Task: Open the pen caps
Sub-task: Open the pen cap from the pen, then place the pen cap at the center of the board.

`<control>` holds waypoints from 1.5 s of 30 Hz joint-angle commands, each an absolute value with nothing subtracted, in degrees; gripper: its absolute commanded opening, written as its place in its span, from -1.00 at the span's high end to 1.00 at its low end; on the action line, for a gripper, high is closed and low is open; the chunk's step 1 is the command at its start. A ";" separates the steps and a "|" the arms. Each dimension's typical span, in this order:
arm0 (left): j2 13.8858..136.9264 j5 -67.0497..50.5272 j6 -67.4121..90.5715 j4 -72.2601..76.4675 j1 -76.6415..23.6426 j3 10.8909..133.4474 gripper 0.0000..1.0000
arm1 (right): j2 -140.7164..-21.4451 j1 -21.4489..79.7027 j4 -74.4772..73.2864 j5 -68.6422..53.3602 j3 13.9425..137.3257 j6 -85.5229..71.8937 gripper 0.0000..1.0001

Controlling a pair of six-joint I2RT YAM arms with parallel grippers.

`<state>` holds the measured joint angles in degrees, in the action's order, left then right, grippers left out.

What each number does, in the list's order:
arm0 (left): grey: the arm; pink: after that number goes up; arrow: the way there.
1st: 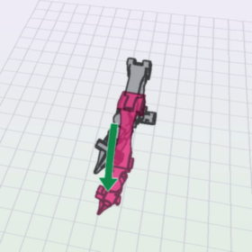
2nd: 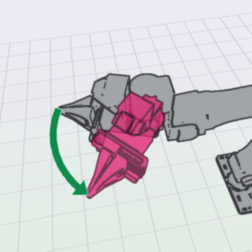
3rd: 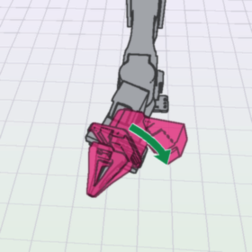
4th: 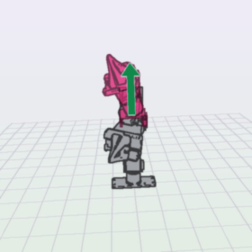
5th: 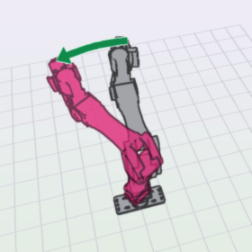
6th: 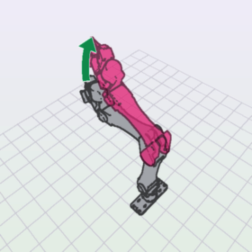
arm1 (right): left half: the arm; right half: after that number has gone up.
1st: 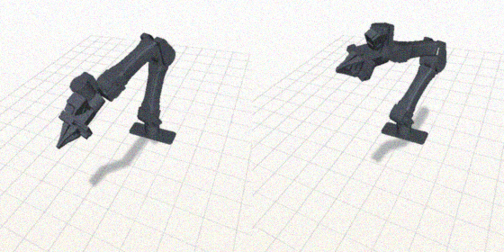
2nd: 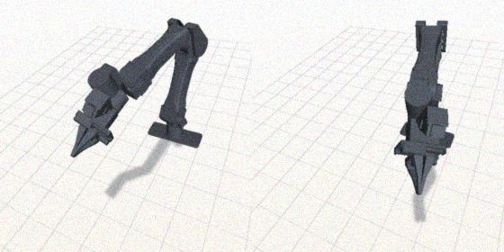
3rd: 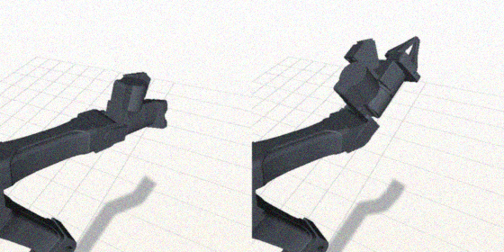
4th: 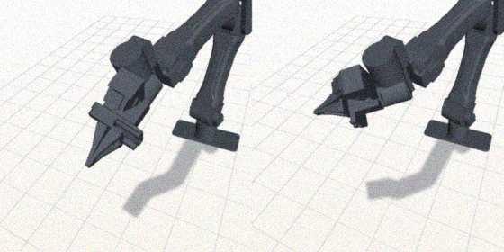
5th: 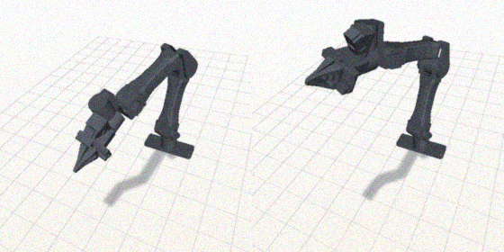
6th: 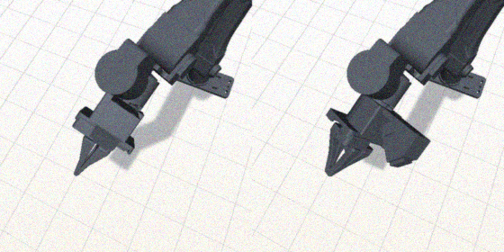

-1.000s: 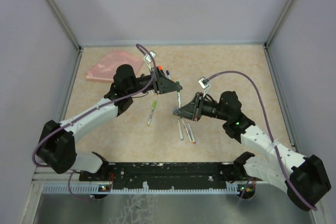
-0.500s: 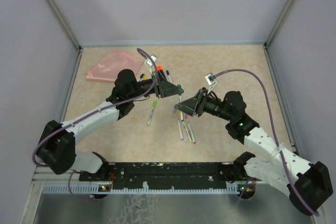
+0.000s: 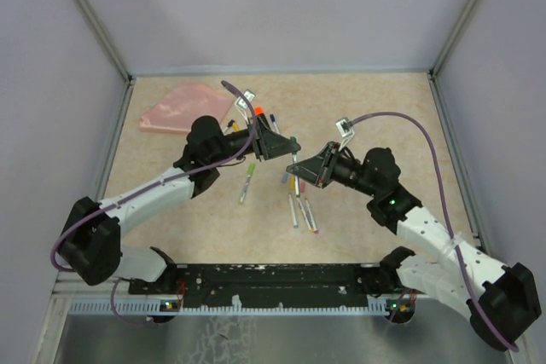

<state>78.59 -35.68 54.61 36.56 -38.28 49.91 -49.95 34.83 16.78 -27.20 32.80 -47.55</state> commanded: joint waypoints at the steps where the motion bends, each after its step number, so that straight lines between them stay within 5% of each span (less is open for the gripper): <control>1: 77.52 -30.91 50.35 39.29 -38.19 51.79 1.00 | -50.03 35.16 17.36 -29.91 35.51 -47.91 1.00; 16: 83.98 -21.40 42.49 40.85 -30.64 67.84 1.00 | -49.13 35.16 12.73 -32.13 34.59 -46.37 1.00; 24: 83.00 -27.06 44.93 27.86 -30.67 66.59 1.00 | -43.77 35.16 -9.26 -16.48 37.34 -36.71 1.00; 36: 83.23 -15.67 40.12 8.12 -45.49 54.52 1.00 | -36.96 35.09 -24.05 0.28 31.62 -35.76 1.00; 45: 96.57 -12.77 38.94 1.54 -51.21 60.63 1.00 | -35.67 34.98 -24.87 1.08 26.84 -38.63 1.00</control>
<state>91.64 -16.12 41.04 7.35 -49.15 55.40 -37.56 34.87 -25.96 -0.64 27.83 -37.52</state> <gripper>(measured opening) 0.045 0.066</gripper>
